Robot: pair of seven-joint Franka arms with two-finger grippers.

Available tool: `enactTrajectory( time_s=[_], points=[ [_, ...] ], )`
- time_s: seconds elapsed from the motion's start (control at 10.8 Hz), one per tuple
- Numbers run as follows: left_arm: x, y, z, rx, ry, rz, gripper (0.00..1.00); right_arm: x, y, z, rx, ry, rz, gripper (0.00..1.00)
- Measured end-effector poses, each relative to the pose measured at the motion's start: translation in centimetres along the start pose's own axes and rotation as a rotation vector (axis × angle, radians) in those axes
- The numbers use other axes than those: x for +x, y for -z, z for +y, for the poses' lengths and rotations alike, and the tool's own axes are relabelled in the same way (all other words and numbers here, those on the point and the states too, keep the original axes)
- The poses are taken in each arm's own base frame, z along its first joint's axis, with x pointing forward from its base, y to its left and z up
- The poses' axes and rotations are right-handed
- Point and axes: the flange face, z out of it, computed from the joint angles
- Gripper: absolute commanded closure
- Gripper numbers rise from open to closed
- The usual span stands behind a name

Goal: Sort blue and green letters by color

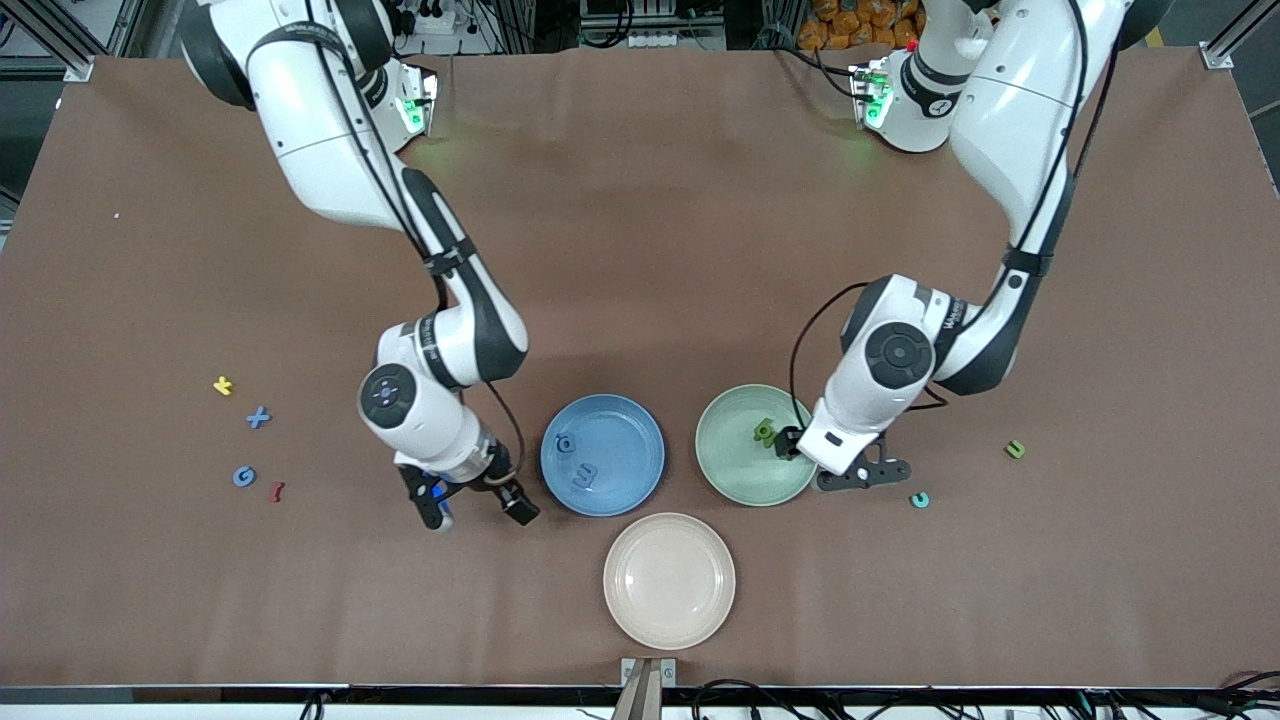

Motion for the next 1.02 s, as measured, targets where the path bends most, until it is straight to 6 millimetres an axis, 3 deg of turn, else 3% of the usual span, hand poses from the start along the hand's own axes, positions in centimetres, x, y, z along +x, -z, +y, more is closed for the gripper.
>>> enactTrajectory(
  time_s=[0.37, 0.74, 1.02],
  points=[
    [3.2, -1.0, -9.5, 0.022, -0.158, -0.023, 0.00, 5.6, 1.5, 2.9, -0.093, 0.234, -0.057, 0.00],
    [4.6, -1.6, -19.4, 0.086, -0.311, -0.044, 0.00, 14.4, 3.9, 10.1, -0.143, 0.495, -0.103, 0.00],
    [3.9, -2.9, -26.4, 0.108, -0.402, -0.048, 0.00, 19.4, 6.2, 14.2, -0.170, 0.713, -0.109, 0.00]
  ],
)
